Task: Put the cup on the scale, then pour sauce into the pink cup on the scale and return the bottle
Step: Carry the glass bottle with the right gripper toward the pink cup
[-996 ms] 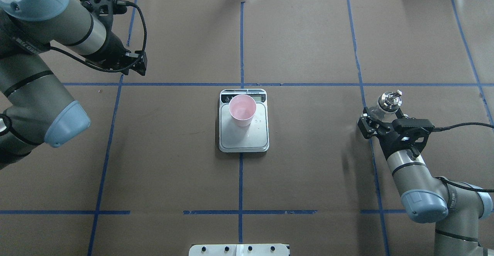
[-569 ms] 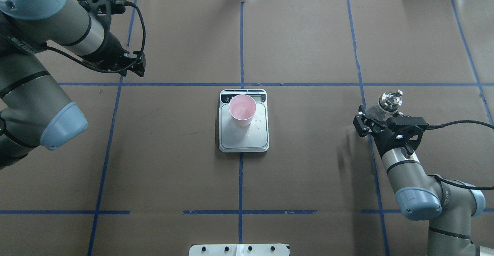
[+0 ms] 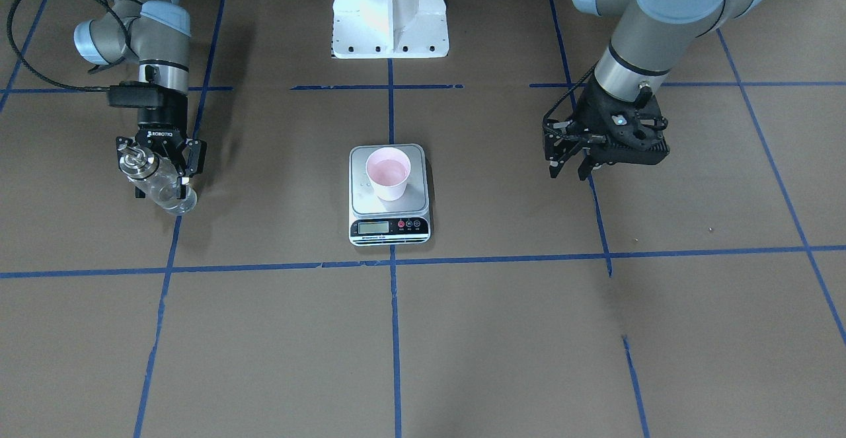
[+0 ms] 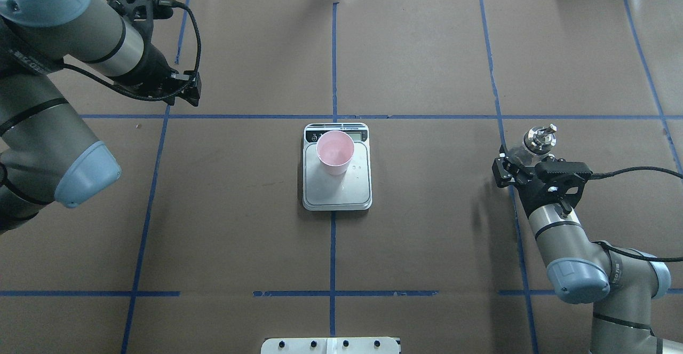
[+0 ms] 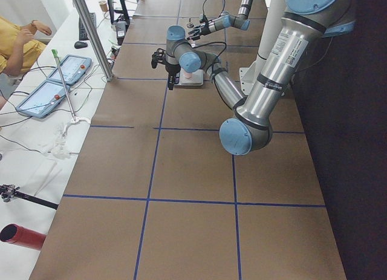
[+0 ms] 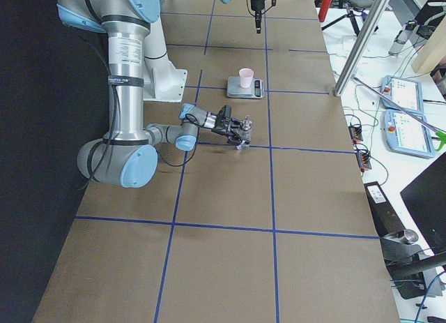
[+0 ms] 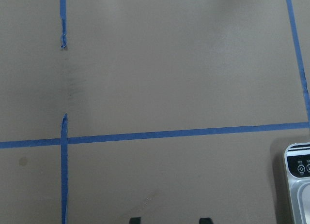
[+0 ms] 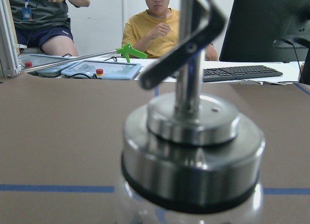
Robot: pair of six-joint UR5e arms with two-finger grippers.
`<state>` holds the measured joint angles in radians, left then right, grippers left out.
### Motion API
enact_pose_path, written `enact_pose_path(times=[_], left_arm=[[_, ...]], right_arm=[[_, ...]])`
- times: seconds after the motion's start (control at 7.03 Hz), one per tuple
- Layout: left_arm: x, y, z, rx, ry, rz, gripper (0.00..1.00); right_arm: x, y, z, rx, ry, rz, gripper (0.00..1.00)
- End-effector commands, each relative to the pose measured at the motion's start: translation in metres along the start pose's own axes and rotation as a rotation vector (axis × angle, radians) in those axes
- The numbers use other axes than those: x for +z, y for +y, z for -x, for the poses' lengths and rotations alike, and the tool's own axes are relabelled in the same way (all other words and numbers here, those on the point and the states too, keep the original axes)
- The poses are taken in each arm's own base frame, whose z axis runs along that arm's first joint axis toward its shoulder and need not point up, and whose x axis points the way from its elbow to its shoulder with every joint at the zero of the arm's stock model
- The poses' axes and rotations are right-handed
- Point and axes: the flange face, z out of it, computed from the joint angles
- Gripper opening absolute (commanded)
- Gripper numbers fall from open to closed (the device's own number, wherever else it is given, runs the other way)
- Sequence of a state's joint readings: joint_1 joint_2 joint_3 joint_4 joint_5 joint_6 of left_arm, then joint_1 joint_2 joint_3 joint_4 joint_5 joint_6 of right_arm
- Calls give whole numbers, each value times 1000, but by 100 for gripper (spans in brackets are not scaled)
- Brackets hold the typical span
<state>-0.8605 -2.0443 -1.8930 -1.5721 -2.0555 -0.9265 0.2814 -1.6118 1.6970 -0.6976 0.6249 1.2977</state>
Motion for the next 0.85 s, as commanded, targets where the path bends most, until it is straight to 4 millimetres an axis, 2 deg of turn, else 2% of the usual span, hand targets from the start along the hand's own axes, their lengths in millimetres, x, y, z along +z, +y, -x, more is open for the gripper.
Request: enact_pose_path(times=[0.0, 0.14, 0.43, 0.71], left_arm=[[-4, 1, -1, 3, 6, -2, 51], [-4, 1, -1, 3, 6, -2, 51], [-3, 2, -1, 2, 5, -2, 51], [-6, 4, 2, 3, 7, -4, 51]], right_arm=[[0, -13, 5, -37, -23, -26, 0], [-2, -27, 8, -104, -28, -38, 0], [-27, -70, 32, -151, -77, -42, 0], [-34, -83, 59, -213, -52, 8, 0]])
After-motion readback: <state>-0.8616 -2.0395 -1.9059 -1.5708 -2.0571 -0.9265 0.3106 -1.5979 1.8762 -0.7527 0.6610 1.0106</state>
